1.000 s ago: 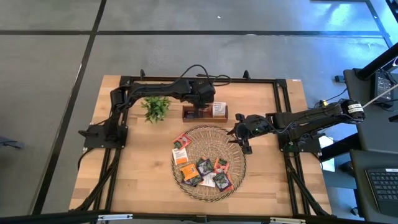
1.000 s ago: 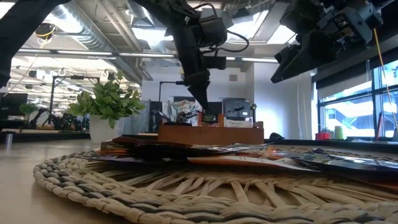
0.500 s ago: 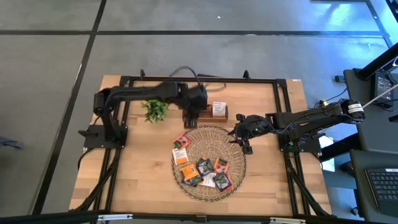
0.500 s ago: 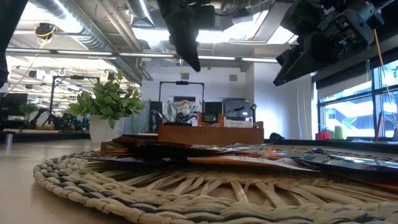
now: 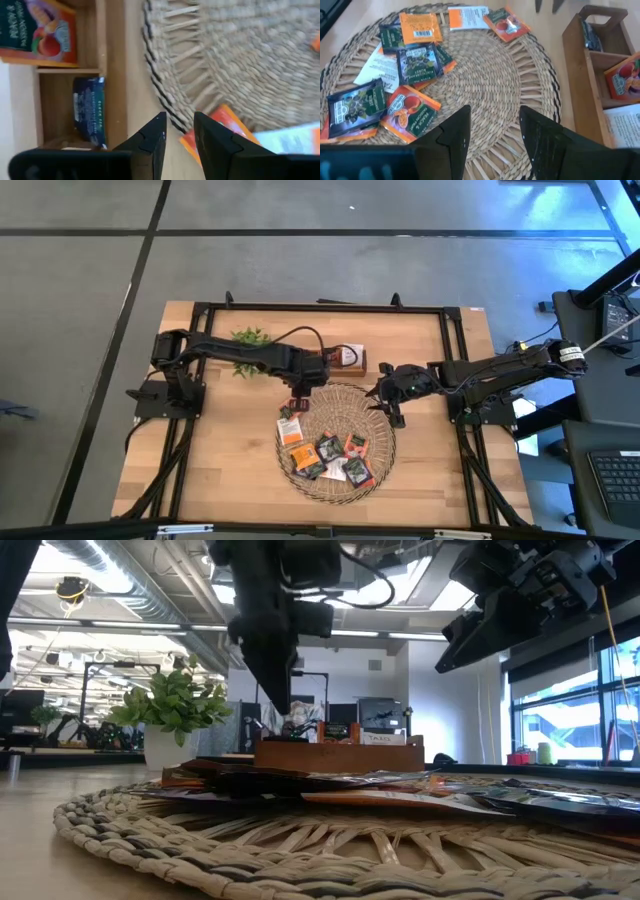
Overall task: Pick & Place Tea
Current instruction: Adjust the black and white tea bag in the wooden organizer
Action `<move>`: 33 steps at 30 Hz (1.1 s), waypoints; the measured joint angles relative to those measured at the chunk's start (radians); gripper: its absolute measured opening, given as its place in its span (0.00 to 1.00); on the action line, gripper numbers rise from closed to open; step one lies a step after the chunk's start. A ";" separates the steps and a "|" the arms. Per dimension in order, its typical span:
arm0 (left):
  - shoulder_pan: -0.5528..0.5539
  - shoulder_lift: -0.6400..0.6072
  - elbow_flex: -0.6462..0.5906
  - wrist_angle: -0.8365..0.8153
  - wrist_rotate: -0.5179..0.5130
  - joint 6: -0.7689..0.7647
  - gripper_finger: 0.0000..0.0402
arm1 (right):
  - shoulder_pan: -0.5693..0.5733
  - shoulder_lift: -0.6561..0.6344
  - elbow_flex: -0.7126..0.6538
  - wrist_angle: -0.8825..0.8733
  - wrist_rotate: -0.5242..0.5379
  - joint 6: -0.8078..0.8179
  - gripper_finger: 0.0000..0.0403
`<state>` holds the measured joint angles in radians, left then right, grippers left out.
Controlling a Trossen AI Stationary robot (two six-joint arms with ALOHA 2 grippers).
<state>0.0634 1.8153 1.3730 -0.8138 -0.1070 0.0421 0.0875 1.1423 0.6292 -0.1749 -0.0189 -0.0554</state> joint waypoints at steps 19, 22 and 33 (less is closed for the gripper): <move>0.058 0.046 -0.058 0.137 -0.007 -0.013 0.24 | 0.000 0.000 0.000 -0.006 0.000 0.024 0.42; 0.057 0.045 -0.058 0.158 -0.049 -0.012 0.24 | 0.000 0.000 0.000 -0.006 0.000 0.024 0.42; 0.082 0.058 -0.058 0.162 -0.087 -0.020 0.24 | 0.000 0.000 0.000 -0.009 0.000 0.023 0.42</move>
<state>0.1457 1.8729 1.3150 -0.6520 -0.1938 0.0226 0.0875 1.1423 0.6292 -0.1844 -0.0189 -0.0323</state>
